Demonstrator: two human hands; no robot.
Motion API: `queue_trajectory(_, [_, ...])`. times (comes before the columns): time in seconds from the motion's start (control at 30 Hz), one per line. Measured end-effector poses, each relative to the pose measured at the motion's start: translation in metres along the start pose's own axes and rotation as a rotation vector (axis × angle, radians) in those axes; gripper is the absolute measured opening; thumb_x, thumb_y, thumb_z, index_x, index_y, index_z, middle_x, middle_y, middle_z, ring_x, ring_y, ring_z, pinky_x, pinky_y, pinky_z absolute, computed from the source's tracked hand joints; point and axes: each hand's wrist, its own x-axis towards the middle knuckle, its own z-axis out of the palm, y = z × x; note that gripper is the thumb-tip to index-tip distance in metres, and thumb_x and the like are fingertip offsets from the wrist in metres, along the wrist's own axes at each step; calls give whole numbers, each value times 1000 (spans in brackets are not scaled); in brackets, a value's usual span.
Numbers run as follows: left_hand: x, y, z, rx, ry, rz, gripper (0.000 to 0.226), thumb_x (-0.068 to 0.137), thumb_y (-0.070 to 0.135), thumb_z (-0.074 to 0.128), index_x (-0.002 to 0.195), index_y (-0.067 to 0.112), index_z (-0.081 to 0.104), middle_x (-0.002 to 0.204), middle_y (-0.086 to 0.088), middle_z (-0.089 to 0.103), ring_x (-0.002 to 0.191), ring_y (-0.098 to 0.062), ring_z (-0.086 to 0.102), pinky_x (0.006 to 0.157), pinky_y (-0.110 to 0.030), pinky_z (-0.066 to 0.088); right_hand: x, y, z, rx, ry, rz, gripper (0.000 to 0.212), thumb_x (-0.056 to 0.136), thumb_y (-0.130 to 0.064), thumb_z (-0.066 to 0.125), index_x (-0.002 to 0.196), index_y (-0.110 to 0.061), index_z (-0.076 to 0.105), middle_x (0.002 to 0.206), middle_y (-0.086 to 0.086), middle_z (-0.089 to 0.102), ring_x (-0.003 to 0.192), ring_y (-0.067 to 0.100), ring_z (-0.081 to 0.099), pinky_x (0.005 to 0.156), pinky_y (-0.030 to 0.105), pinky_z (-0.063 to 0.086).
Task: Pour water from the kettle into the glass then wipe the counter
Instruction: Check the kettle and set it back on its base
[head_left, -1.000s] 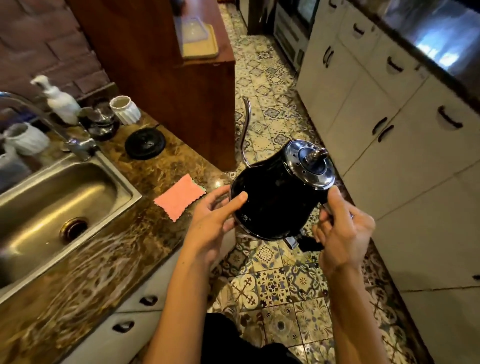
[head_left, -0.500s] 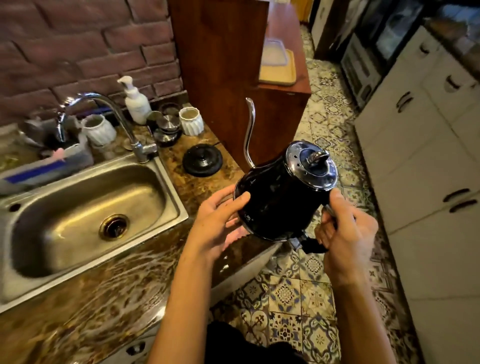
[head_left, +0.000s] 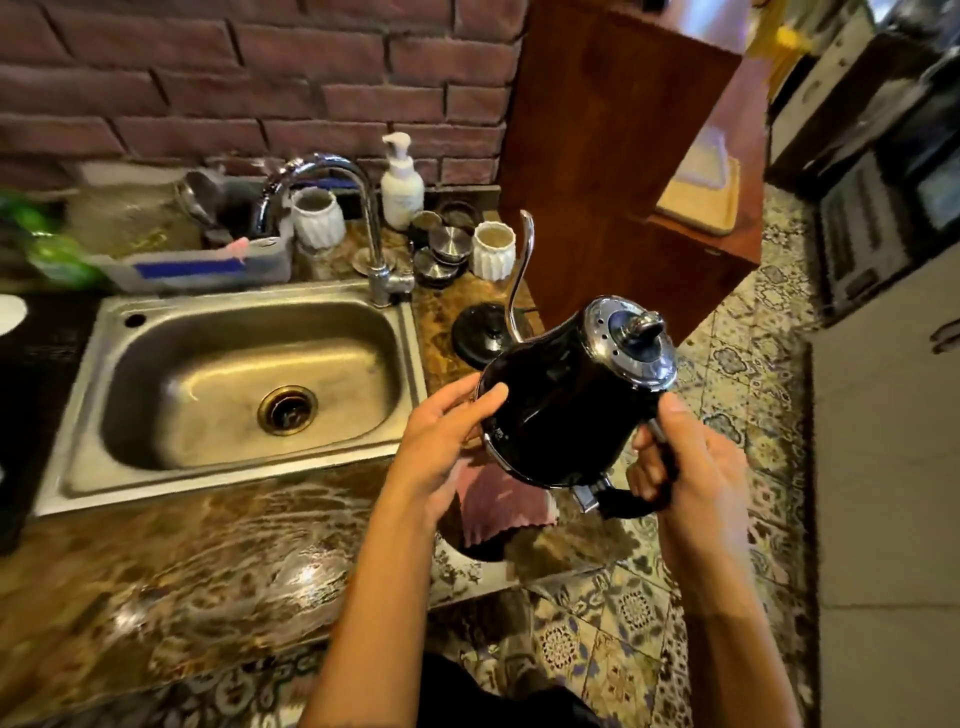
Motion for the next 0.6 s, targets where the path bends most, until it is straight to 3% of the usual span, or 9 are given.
queue_trajectory(0.07, [4, 0, -1, 7, 50, -2, 52, 67, 36, 93, 114, 25, 75, 107, -2, 81, 97, -15, 78, 72, -27, 61, 11, 1, 1, -30, -49, 6, 48, 94, -54, 61, 66, -15, 66, 49, -4, 44, 43, 13, 41, 45, 22, 35])
queue_trajectory(0.13, [9, -1, 0, -5, 93, 1, 55, 63, 39, 93, 113, 28, 73, 105, 0, 82, 89, -10, 78, 68, -23, 60, 24, 3, 0, -48, -105, 19, 45, 97, -47, 57, 67, -16, 66, 49, -4, 44, 45, 13, 41, 45, 22, 36])
queue_trajectory(0.2, [17, -3, 2, -16, 118, 10, 65, 62, 40, 92, 121, 23, 71, 106, -3, 81, 85, -9, 77, 68, -23, 59, 40, 5, -2, -49, -155, 32, 45, 97, -46, 56, 68, -14, 67, 50, -4, 43, 46, 13, 41, 46, 21, 37])
queue_trajectory(0.3, [33, -2, 12, -25, 179, 17, 82, 63, 43, 92, 136, 17, 65, 117, -4, 79, 103, -16, 76, 84, -33, 60, 67, 8, -6, -68, -229, 31, 47, 95, -52, 57, 69, -14, 66, 52, -1, 43, 49, 18, 41, 48, 23, 38])
queue_trajectory(0.43, [71, -1, 26, -23, 253, 1, 66, 79, 33, 86, 137, 13, 64, 121, -7, 77, 108, -22, 73, 94, -36, 58, 104, 22, -12, -116, -257, 59, 49, 94, -57, 53, 71, -15, 65, 53, 0, 47, 50, 17, 46, 54, 28, 39])
queue_trajectory(0.53, [100, 1, 36, 16, 298, -11, 54, 84, 30, 83, 133, 13, 67, 110, -2, 81, 92, -12, 77, 81, -29, 60, 131, 36, -17, -112, -277, 79, 47, 94, -57, 52, 71, -17, 64, 53, -3, 48, 50, 14, 47, 52, 24, 40])
queue_trajectory(0.6, [118, -2, 43, 55, 329, -16, 52, 85, 33, 82, 132, 15, 68, 106, 1, 81, 89, -9, 76, 85, -30, 58, 150, 46, -21, -132, -301, 80, 46, 95, -56, 51, 69, -20, 64, 53, -3, 49, 51, 15, 48, 52, 24, 41])
